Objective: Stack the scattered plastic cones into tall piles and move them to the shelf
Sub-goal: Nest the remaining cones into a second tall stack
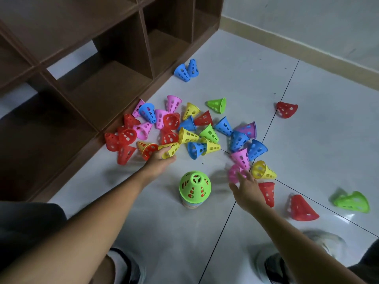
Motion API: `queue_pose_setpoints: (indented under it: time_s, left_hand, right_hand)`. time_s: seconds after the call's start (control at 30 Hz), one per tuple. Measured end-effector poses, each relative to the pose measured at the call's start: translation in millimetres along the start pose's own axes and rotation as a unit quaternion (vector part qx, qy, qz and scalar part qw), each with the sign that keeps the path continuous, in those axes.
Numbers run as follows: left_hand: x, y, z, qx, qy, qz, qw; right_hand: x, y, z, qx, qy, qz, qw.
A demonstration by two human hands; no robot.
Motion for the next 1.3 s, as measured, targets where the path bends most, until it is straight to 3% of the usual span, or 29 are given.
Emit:
queue_pose_setpoints:
  time_s: [0.1,0.23,0.37,0.53,0.63,0.87,1.07,1.3]
  left_hand:
    - [-5.0,0.8,-1.9,-0.023,-0.020,-0.005,1.000]
    - [-9.1,0.8,4.3,-0.037,-0.016,0.003,0.999]
    - [-15.3,-9.0,16.9,-0.018,0.052,0.059,0.997]
    - [-3.9,-22.9,26.6,-0.036,0.103,0.147,0.983]
    - [11.7,-32.2,47.5,0.013,0.139,0.150,0.979]
    - [48.2,-72.6,103.8,0.221,0.121,0.105,0.962]
    - [83.4,-87.0,148.3,0.275,0.141,0.044,0.950]
    - [107.9,-80.7,175.8,0.310,0.138,-0.090,0.936]
  right_hand:
    - [-0.2,-4.5,-5.7,0.008,0.001,-0.006,1.000]
    - [1.8,-23.3,-15.0,-0.064,0.030,0.017,0.997]
    - [3.1,-53.2,-22.7,-0.137,0.032,0.070,0.988]
    - [11.1,-97.6,-49.6,-0.187,-0.032,0.103,0.976]
    - [16.4,-122.6,-70.1,-0.222,-0.090,0.085,0.967]
    - [41.7,-177.2,-128.8,-0.306,-0.192,-0.046,0.931]
    - [68.1,-190.7,-160.6,-0.361,-0.213,-0.160,0.894]
    - [84.9,-153.6,-167.7,-0.444,-0.158,-0.306,0.827]
Point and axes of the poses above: each hand's wrist, its own x-axis away from the middle knuckle, its own y-axis out of the palm, z = x × y, the point moved 7 cm from there along -x, towards the middle knuckle, and after that the axes turned 8 degrees about z, right-handed, at the moved point
